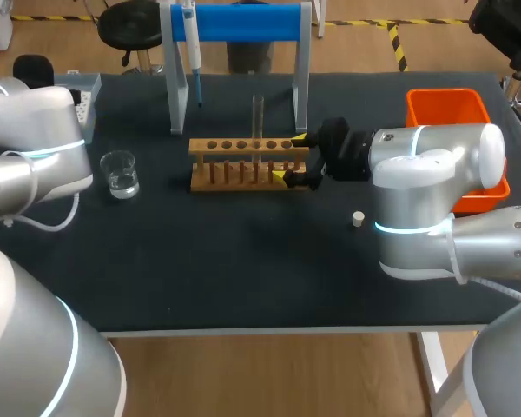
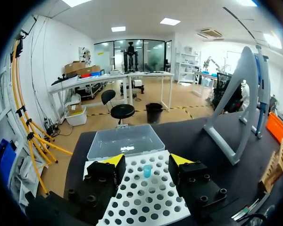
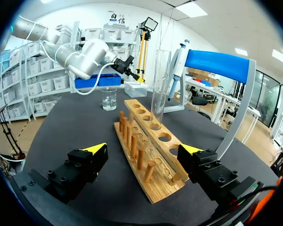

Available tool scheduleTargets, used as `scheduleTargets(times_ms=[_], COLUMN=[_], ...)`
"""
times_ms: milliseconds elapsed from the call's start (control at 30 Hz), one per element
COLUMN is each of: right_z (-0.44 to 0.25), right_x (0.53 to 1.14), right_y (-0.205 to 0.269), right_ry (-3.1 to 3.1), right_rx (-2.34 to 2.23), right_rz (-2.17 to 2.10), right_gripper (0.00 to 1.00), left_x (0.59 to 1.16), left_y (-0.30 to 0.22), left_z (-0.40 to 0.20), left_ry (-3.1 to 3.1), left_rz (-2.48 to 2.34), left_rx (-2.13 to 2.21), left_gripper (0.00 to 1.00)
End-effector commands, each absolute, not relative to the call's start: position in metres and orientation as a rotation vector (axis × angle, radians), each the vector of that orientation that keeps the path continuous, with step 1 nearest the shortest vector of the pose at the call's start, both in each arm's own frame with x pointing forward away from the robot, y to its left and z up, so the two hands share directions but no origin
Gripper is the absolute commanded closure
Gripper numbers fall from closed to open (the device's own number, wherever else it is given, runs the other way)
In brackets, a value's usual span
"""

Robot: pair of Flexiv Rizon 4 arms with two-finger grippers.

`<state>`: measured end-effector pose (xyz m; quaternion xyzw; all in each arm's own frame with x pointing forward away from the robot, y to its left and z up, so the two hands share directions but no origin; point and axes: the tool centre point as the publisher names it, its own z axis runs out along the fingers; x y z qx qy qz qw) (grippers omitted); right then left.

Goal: Invert the test tube, pick up the pipette, mount the tip to pipette, aspirate from beaker and dispense into the tube, eject the tip, return the pipette, and cap with the stopper.

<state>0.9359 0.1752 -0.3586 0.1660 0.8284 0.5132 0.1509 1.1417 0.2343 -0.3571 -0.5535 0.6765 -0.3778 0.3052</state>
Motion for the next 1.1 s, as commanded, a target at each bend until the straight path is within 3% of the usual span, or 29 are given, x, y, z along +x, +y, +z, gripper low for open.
scheduleTargets(times_ms=[33,1100], right_z=[-0.3596,-0.3596], right_x=[0.9351,0.9351], right_y=[0.1765,0.1765], right_ry=[2.374,2.374], right_rx=[0.480,0.480], right_rz=[1.472,1.472], right_gripper=[0.00,0.00], left_x=[1.1452,1.1484], left_y=[0.2353,0.2365], left_z=[-0.3589,-0.3681], left_ry=[1.801,1.817], left_rz=[-0.996,-0.983], left_rx=[-1.470,-1.491], left_gripper=[0.44,0.52])
